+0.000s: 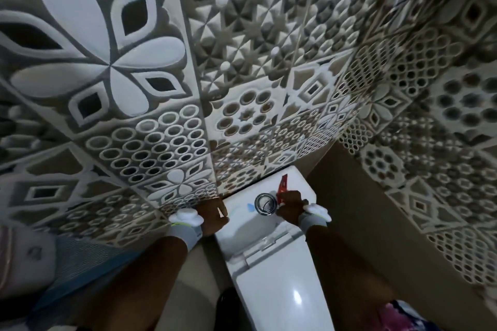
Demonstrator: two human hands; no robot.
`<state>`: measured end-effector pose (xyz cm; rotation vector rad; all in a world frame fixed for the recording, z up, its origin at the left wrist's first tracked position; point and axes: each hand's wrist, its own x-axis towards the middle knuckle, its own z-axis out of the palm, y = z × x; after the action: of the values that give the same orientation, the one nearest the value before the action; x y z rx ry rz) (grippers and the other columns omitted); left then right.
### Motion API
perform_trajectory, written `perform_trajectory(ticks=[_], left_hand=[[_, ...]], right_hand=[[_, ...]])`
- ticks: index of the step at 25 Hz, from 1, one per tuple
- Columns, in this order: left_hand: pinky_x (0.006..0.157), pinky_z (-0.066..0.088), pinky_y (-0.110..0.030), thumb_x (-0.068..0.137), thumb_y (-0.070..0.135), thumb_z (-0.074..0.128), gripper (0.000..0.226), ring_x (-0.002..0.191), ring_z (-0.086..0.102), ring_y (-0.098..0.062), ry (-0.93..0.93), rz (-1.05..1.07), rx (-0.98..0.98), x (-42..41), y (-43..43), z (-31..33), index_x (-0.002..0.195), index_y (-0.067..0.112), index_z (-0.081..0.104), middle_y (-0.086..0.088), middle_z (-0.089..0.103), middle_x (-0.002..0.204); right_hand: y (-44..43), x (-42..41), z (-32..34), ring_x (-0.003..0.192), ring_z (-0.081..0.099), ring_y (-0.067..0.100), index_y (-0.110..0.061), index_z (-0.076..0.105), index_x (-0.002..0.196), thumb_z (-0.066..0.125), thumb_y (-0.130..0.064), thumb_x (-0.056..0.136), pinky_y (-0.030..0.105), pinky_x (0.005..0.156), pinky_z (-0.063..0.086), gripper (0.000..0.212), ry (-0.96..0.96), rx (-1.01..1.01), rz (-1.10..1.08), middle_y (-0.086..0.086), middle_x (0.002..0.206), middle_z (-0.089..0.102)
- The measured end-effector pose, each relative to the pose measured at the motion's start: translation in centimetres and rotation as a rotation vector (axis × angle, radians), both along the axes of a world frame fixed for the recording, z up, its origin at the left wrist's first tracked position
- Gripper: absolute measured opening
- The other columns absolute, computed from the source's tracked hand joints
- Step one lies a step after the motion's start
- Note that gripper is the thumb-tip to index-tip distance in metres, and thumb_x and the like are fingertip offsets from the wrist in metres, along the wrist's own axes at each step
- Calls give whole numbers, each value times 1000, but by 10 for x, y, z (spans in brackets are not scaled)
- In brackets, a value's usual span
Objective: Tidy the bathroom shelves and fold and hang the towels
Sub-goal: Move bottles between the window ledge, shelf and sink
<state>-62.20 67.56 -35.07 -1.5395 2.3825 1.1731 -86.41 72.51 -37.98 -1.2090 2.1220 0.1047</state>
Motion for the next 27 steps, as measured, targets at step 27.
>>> perform_trajectory(ticks=[27], left_hand=[[102, 41, -28, 92, 22, 56, 38, 122, 53, -24, -359, 350, 199, 199, 221, 47, 128, 10, 56, -9, 55, 135]], right_hand=[[101, 197, 36, 67, 60, 26, -24, 49, 73, 77, -8, 69, 40, 69, 53, 33, -506, -252, -18, 2, 59, 59]])
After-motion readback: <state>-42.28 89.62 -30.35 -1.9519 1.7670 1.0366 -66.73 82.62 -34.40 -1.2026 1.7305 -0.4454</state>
